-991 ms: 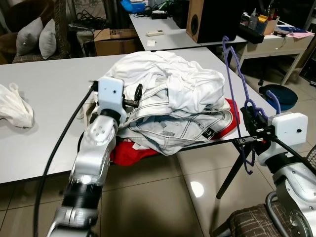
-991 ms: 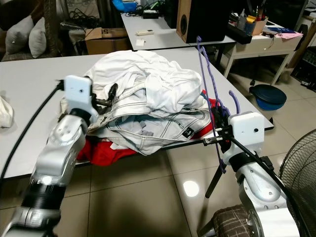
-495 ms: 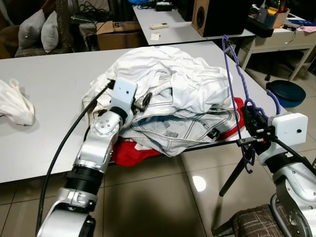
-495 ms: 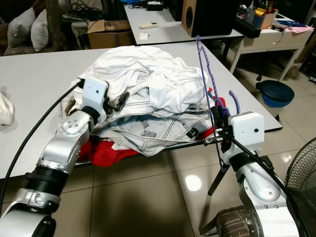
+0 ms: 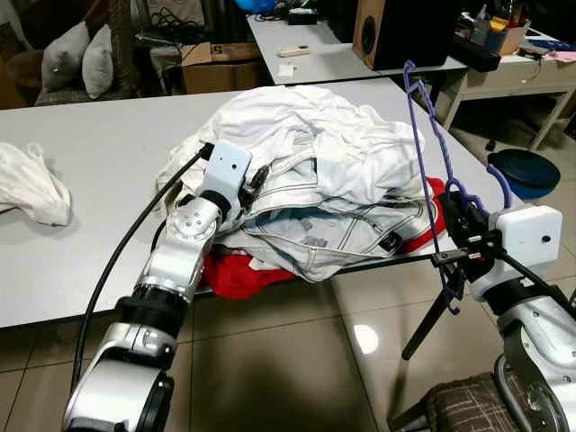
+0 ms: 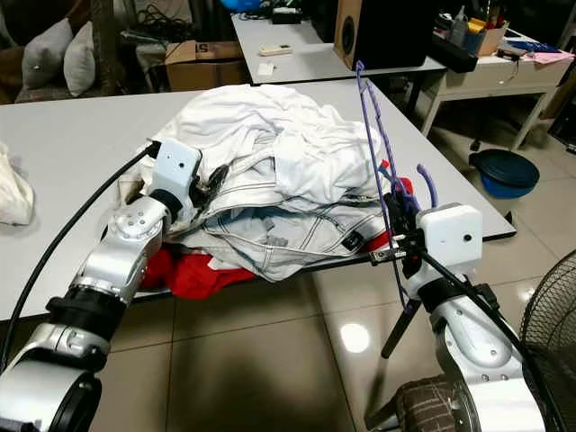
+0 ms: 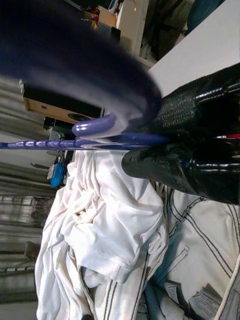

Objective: Hang hanger

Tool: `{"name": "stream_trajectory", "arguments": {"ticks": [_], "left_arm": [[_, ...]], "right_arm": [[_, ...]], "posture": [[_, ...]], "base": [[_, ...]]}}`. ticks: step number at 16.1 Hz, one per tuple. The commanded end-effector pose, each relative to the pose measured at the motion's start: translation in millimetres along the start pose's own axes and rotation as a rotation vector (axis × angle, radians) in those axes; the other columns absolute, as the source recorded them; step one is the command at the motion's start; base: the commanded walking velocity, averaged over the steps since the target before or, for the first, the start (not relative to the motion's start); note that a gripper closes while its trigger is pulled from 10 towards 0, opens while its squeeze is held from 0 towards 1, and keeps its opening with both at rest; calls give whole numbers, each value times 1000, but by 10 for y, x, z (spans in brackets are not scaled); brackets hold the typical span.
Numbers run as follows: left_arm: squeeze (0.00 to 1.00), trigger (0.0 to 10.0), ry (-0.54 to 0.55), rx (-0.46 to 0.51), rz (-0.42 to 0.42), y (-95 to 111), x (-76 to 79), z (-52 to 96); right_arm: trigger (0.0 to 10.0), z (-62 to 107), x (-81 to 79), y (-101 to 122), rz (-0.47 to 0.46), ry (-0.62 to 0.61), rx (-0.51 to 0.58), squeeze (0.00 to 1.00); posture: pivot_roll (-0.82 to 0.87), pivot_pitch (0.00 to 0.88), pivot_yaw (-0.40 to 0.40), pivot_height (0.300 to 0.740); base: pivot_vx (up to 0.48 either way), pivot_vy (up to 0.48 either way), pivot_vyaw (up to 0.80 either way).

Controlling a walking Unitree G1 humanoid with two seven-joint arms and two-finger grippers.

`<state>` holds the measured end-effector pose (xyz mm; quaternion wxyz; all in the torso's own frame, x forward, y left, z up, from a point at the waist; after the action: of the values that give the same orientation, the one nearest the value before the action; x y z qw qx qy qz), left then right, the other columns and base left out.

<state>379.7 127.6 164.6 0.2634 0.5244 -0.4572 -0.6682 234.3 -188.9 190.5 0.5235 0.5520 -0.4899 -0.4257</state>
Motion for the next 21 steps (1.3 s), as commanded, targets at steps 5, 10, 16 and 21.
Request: {"name": "stream_trajectory", "arguments": {"ticks": [5,10,16,21], "left_arm": [[0,0,-82,16,-51,18,24,-57],[0,0,-114,-26,-109,-23,18,-105],[0,0,-122,-45,-151,23,-35,-181],[0,0,-119,48,-118,210,-68,-235]], "right_arm": [[10000,-2,27,5,6,-3,6,0],[10000,-10,25,6,9,2,8,0],[10000,30,37,18,23,3,9,0],[10000,84,28,9,28,-15,13,0]], "posture": [[-73,0,44,740],[-82,0,51,740],[-101,0,72,740],[-114,0,100,740]], "base": [[0,0,0],[0,0,0],[0,0,0],[0,0,0]]}}
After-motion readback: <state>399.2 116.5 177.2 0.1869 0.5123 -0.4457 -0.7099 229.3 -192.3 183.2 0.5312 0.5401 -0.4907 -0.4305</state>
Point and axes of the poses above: a point about 5 cm out from each wrist's last joint towards the gripper, its own z axis pointing back from the gripper into the wrist, its own y axis along the axis of the wrist's last joint, x = y × z, the point moved 1 cm from there along -z, pointing out of the wrist towards the gripper, and after that the axes turned 10 degrees about -z, right-handed, at the moved point
